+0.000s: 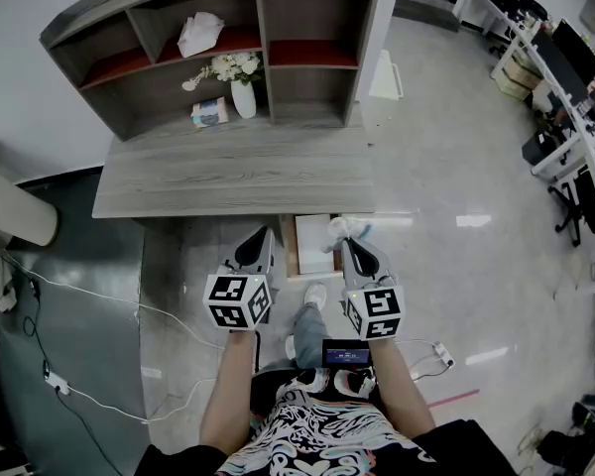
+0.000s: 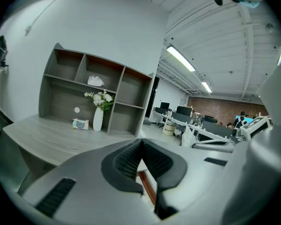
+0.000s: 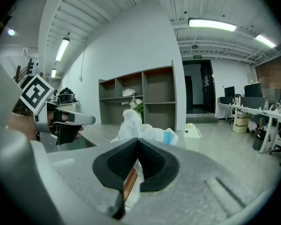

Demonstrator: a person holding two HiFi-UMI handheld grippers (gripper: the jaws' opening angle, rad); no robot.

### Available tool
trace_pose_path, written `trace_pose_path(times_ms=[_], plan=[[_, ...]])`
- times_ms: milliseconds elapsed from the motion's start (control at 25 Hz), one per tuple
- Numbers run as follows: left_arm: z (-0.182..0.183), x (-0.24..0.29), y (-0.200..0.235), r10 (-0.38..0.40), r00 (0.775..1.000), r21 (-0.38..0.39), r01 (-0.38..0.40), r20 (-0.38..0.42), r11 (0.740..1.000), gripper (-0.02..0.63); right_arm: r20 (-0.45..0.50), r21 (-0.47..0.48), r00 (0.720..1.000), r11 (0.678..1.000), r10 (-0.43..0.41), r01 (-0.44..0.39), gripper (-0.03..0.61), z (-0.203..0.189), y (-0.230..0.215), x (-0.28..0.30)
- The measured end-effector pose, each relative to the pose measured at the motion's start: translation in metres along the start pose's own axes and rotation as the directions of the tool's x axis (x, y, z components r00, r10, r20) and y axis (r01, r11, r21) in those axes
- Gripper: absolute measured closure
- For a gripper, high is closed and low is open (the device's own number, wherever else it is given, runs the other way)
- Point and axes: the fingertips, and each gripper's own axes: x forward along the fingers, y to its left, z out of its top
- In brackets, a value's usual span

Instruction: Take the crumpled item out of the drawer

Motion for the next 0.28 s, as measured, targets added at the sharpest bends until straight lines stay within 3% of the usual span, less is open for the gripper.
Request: trace_pose_path(times_ms=[280], plan=[[-0.0003, 0.0029, 0.0048, 0.001, 1.000, -0.004, -0.001, -0.006, 1.000, 0.607, -0.012, 0.000, 1.000, 1.000, 0.004, -0.004, 0.572, -0.0019, 0.0012, 0.0054]])
